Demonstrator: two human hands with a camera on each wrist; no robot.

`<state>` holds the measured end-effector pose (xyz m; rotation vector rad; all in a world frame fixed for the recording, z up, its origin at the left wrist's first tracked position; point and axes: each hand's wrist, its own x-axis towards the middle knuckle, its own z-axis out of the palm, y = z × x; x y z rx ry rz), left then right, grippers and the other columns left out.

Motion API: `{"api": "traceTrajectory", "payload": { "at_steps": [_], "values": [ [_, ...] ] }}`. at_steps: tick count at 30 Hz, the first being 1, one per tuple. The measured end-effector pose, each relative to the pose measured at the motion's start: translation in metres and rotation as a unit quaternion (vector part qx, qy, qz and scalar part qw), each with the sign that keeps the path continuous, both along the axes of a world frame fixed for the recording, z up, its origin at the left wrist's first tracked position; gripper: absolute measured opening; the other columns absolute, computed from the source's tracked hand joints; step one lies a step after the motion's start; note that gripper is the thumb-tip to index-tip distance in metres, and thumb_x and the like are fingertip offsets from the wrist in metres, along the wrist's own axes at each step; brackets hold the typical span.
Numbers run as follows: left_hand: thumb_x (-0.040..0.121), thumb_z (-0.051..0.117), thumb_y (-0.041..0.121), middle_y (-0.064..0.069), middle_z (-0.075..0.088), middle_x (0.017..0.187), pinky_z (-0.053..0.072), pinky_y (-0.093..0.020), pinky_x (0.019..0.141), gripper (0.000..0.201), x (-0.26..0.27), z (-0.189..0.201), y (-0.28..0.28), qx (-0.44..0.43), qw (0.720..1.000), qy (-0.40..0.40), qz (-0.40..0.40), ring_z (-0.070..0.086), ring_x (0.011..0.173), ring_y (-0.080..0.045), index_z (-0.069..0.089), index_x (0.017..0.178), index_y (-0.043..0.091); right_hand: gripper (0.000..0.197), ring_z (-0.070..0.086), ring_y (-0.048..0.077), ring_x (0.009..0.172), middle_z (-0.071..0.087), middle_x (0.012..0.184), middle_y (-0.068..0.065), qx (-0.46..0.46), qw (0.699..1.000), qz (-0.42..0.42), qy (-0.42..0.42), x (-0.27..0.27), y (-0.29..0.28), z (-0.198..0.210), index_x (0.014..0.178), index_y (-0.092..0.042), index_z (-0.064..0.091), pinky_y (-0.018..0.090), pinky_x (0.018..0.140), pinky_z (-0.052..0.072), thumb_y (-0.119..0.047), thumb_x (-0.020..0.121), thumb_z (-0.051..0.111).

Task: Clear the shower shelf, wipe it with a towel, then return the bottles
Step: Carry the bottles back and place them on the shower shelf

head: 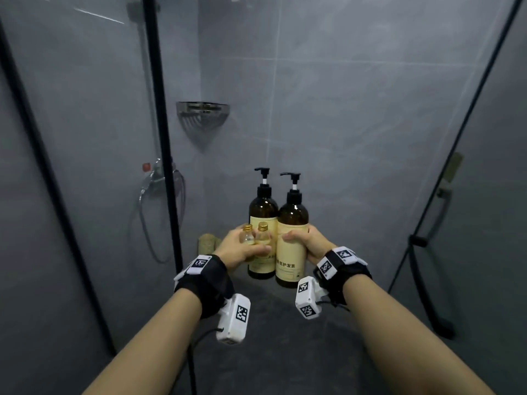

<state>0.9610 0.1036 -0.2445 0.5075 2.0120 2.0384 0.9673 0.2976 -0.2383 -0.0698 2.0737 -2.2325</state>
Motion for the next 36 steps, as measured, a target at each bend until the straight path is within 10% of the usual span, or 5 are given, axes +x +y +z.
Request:
{"api": "traceTrajectory", "payload": {
  "at_steps": [6,16,36],
  "values": [
    [0.074,0.07,-0.002,-0.001,0.073,0.091,0.054,-0.02,0.065,0.033,-0.079,0.011,0.066,0.007,0.998,-0.005,-0.058,0.07,0.084,-0.012,0.065,0.105,0.007,0.046,0.061,0.038,0.104,0.065,0.105,0.019,0.024,0.999,-0.023,0.021,-0.066,0.068,0.004,0.105,-0.005,0.059,0.06,0.098,0.044,-0.014,0.062,0.072],
    [0.073,0.071,0.0,0.0,0.074,0.092,0.051,-0.036,0.087,0.028,-0.216,0.044,0.132,0.022,0.998,0.032,-0.054,0.068,0.092,-0.018,0.07,0.095,0.017,0.054,0.066,0.035,0.103,0.072,0.1,0.012,0.033,0.996,-0.048,0.061,-0.205,0.135,0.036,0.103,-0.012,0.064,0.059,0.097,0.046,-0.026,0.053,0.079],
    [0.06,0.075,0.01,-0.001,0.074,0.089,0.055,-0.025,0.072,0.037,-0.49,0.078,0.07,0.085,0.995,0.043,0.022,0.07,0.086,-0.015,0.069,0.096,0.013,0.042,0.068,0.029,0.093,0.073,0.093,0.008,0.066,0.993,0.023,0.099,-0.51,0.072,0.085,0.098,-0.014,0.065,0.049,0.088,0.054,-0.023,0.058,0.076]
  ]
}}
